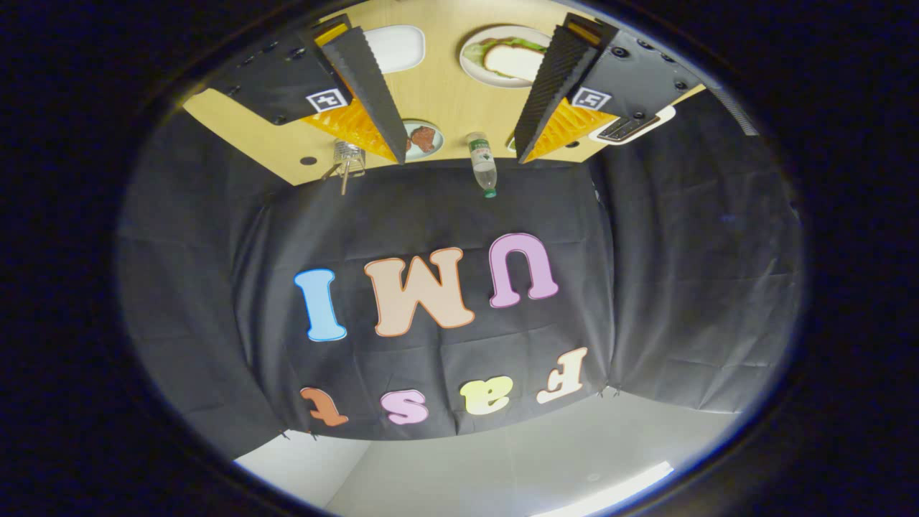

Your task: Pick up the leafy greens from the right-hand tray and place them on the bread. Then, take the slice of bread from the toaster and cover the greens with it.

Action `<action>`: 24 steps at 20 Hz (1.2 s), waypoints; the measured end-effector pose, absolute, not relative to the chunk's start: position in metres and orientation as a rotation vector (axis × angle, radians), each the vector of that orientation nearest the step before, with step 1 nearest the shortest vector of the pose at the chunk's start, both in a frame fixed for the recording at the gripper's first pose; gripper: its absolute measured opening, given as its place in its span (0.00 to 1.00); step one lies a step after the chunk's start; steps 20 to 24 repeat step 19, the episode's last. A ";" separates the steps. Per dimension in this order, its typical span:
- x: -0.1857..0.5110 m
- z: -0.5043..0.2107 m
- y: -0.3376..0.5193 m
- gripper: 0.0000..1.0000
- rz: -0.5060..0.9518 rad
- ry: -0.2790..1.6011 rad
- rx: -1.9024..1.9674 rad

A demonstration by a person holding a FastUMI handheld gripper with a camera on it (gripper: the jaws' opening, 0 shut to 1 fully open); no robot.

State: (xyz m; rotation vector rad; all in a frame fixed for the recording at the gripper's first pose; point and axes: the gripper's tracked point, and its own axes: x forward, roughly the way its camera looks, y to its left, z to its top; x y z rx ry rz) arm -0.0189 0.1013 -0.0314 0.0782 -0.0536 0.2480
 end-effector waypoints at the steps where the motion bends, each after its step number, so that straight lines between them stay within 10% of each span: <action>1: -0.021 -0.031 0.102 0.96 0.264 -0.048 0.074; 24: -0.009 -0.022 0.087 0.96 0.355 -0.007 0.032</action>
